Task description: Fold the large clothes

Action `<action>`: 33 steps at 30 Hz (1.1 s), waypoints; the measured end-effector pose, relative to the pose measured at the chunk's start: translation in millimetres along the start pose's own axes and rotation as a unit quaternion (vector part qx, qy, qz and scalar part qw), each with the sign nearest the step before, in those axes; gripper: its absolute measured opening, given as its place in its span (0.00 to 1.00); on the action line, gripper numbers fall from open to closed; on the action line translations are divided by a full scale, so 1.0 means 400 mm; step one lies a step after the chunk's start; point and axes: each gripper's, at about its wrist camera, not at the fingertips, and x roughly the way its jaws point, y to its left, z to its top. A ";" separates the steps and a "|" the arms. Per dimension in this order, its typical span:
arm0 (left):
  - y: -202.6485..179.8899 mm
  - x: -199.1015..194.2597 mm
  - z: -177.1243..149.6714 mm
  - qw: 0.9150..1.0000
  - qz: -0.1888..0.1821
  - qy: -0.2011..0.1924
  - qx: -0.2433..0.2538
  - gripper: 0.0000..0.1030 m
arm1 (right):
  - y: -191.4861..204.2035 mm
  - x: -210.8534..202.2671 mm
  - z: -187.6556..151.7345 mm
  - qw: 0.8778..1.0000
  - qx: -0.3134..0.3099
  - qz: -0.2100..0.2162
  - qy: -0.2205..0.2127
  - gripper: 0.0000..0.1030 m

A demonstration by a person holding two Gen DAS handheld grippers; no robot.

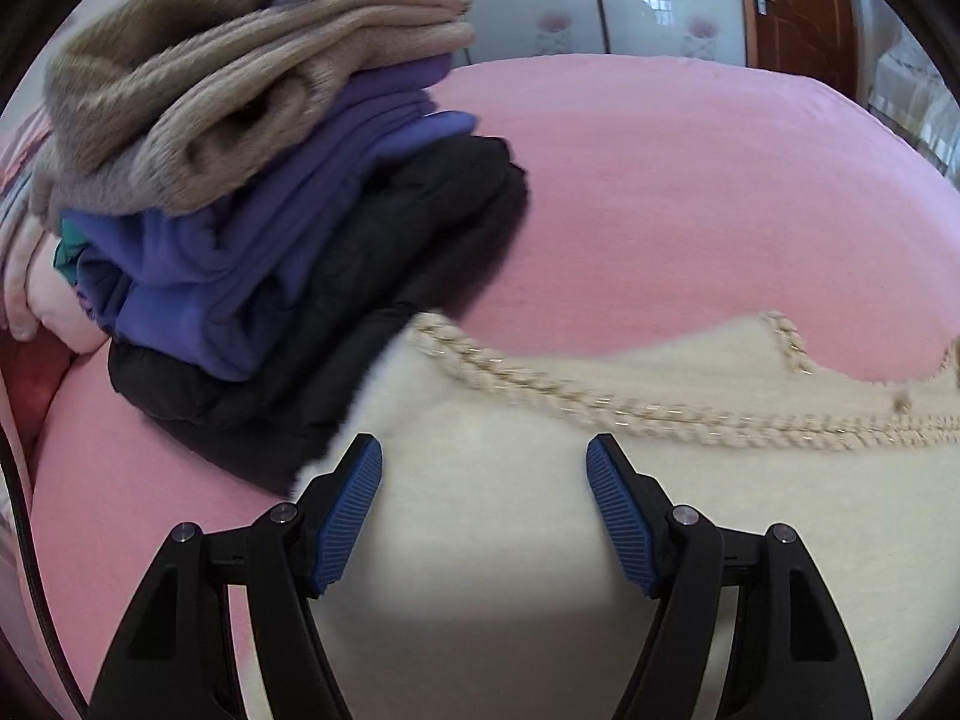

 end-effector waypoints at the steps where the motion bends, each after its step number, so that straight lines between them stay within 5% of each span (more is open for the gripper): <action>1: 0.011 -0.003 0.000 1.000 0.008 0.000 -0.001 0.68 | -0.040 -0.001 -0.001 1.000 0.017 0.024 0.009 0.00; 3: 0.027 -0.029 -0.008 1.000 0.016 -0.001 0.001 0.68 | -0.101 -0.034 -0.013 0.998 0.043 0.042 0.012 0.02; 5: 0.041 -0.072 -0.018 1.000 -0.003 0.000 -0.003 0.68 | -0.111 -0.093 -0.031 0.999 0.036 -0.009 -0.002 0.08; 12: 0.077 -0.342 -0.110 0.992 -0.122 -0.012 -0.023 0.76 | 0.030 -0.344 -0.162 0.992 0.002 0.122 -0.043 0.09; 15: 0.075 -0.448 -0.187 0.987 -0.146 -0.047 -0.042 0.88 | 0.142 -0.440 -0.243 0.982 -0.028 0.180 -0.056 0.13; 18: 0.070 -0.505 -0.281 0.985 -0.145 -0.076 -0.061 0.89 | 0.250 -0.491 -0.326 0.973 -0.051 0.215 -0.067 0.21; 24: 0.086 -0.395 -0.405 0.984 -0.132 -0.019 -0.115 0.89 | 0.369 -0.461 -0.476 0.972 -0.102 0.200 -0.065 0.21; 33: 0.170 -0.273 -0.432 0.990 -0.067 -0.012 -0.120 0.89 | 0.253 -0.334 -0.474 0.985 -0.069 0.149 -0.046 0.21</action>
